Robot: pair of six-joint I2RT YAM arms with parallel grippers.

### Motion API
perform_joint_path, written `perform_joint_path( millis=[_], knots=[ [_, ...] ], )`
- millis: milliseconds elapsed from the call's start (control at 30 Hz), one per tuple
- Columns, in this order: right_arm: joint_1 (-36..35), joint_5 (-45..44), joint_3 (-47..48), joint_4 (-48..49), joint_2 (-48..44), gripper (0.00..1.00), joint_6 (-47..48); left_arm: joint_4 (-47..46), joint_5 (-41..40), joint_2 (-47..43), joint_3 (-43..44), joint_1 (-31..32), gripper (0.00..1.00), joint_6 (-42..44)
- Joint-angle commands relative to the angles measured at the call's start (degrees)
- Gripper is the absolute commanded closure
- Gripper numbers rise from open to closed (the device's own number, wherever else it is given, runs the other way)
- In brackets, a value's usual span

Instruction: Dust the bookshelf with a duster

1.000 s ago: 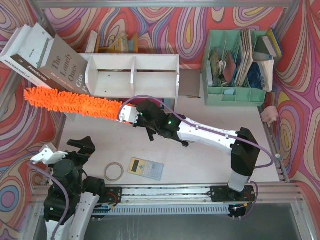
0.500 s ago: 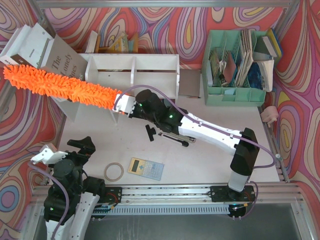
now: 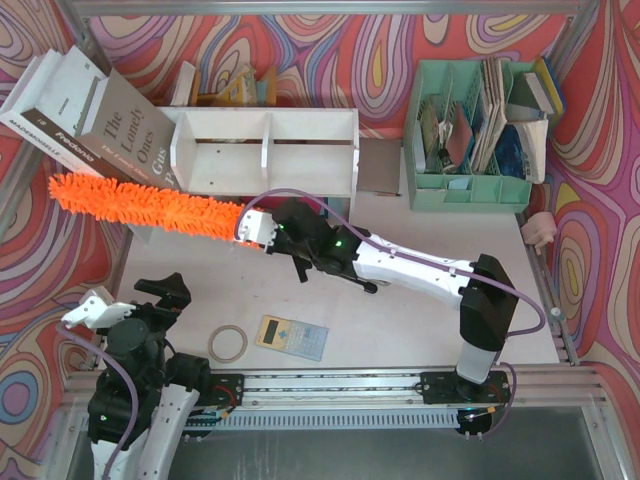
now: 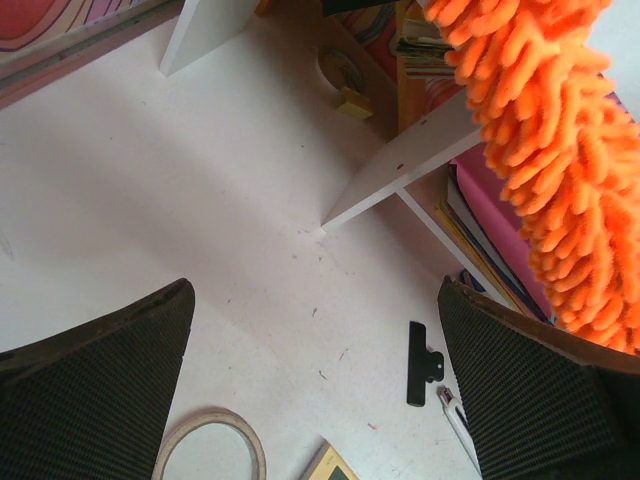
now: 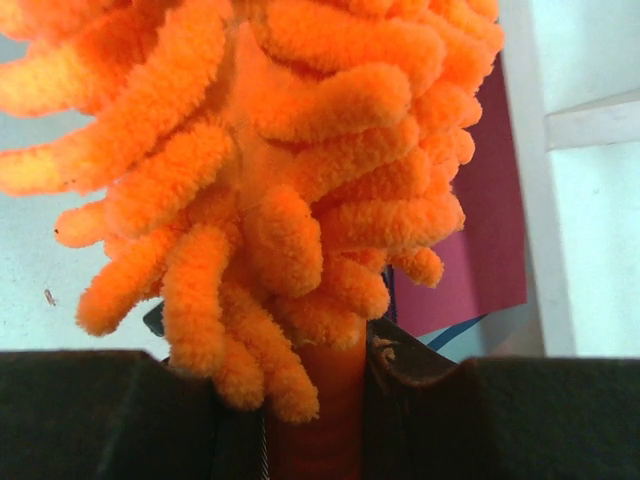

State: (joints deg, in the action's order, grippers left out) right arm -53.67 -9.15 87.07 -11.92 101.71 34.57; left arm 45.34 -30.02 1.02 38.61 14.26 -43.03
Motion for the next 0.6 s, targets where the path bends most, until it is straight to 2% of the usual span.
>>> perform_joint_path(
  millis=[0, 567],
  knots=[
    [0.21, -1.14, -1.37, 3.69, -2.40, 1.00, -2.56, 0.22, -0.65, -0.71, -0.46, 0.06, 0.01, 0.74],
    [-1.49, -2.36, 8.91, 2.25, -1.38, 1.00, -1.30, 0.45, -1.50, -0.75, -0.36, 0.06, 0.01, 0.63]
  ],
)
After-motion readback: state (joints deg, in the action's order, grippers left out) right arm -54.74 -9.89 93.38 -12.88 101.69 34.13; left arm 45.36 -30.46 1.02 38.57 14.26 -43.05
